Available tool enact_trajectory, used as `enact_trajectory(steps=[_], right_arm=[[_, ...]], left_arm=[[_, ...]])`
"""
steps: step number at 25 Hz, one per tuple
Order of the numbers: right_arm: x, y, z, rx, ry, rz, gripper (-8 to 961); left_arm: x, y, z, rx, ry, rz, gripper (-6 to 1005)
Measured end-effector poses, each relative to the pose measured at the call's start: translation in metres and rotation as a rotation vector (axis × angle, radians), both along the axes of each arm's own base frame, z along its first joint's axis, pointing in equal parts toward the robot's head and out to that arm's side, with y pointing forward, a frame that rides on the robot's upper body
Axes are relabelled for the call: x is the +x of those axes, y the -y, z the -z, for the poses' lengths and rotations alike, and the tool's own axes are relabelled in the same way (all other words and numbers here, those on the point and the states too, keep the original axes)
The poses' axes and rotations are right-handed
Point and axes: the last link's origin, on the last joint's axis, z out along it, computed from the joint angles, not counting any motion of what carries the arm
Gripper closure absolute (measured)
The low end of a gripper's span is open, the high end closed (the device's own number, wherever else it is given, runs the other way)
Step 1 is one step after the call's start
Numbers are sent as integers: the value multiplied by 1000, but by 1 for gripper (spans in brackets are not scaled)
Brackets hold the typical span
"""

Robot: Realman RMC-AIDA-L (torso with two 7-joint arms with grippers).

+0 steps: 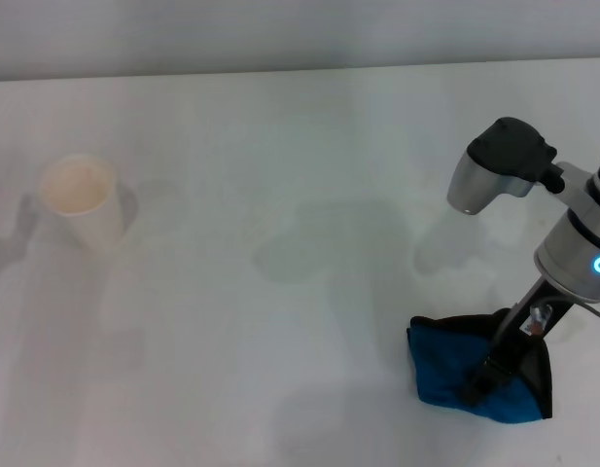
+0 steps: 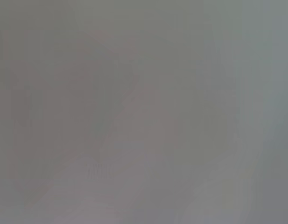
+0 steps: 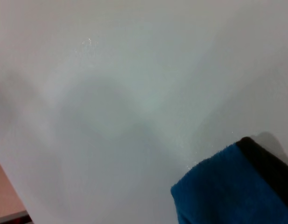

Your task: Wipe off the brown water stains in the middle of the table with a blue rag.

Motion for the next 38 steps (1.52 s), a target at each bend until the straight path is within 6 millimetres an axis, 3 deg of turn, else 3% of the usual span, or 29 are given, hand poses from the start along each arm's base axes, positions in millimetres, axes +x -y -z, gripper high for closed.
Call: enact_trajectory(steps=[9,16,23,28,38], right_arm=[[-6,-5,-15,61,-42,1,576],[-6,-18,-25,169,-138,19,539],[-10,-40,-11,354,-531,41,538],[8,-57,-23,617,-711,15,537],[64,-58,-52,1158,-749,-172,536]], left_arm=[[0,0,0,0,-1,-1,112],[0,-1,0,1,-2,1,111],[-3,0,-4,24,8,-19,111],[-3,0,-4,24,10,-21,112],[-7,1,0,6,11,-49,112]])
